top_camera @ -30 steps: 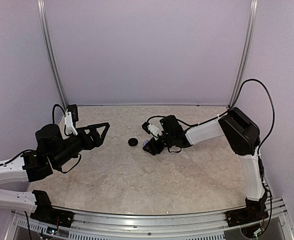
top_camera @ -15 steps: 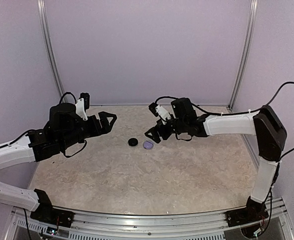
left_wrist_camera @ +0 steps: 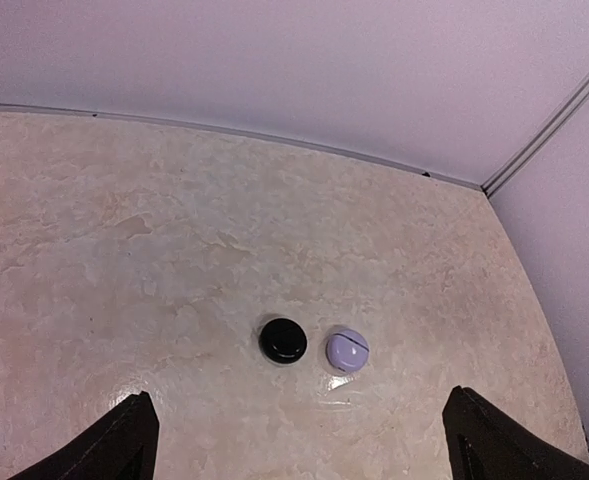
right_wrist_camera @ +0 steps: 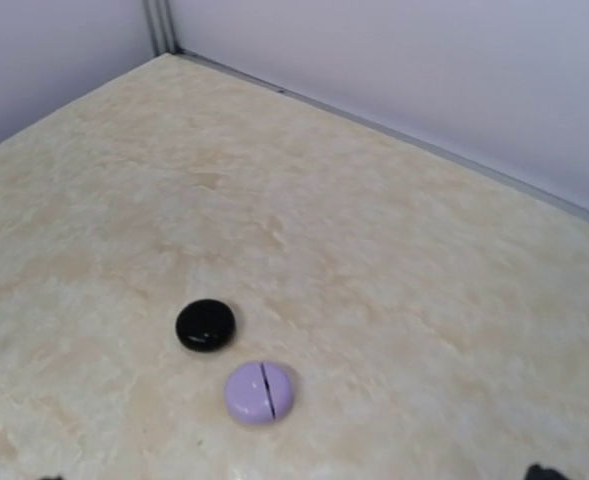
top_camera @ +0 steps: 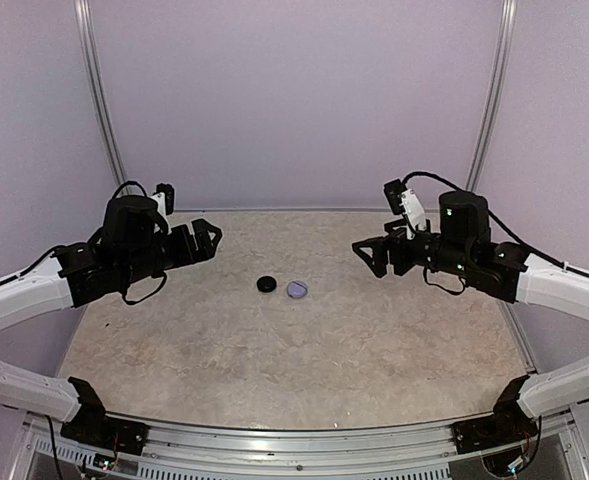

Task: Insert the wireless bluetooth earbuds into the charging case
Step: Reset both arms

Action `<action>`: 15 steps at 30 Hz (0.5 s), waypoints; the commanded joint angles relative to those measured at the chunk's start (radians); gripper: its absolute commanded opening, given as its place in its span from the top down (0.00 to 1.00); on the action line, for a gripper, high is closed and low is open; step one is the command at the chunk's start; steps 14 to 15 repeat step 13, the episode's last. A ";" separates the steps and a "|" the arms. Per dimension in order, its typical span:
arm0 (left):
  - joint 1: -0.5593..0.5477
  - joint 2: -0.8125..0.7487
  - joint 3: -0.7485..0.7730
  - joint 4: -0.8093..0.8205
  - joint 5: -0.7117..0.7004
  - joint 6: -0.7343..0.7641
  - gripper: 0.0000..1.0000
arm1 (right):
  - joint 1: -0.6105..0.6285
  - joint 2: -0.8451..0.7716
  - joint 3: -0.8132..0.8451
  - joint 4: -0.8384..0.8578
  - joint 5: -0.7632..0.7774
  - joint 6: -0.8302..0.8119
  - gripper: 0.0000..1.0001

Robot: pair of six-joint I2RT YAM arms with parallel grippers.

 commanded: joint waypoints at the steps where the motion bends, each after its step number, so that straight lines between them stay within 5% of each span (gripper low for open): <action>1: 0.004 -0.023 -0.096 0.032 -0.004 -0.043 0.01 | -0.006 -0.120 -0.111 -0.027 0.099 0.114 0.00; 8: -0.008 -0.068 -0.240 0.118 0.020 -0.107 0.01 | -0.006 -0.301 -0.374 0.107 0.212 0.266 0.01; 15: -0.011 -0.076 -0.239 0.077 -0.026 -0.137 0.01 | -0.007 -0.330 -0.420 0.126 0.235 0.303 0.01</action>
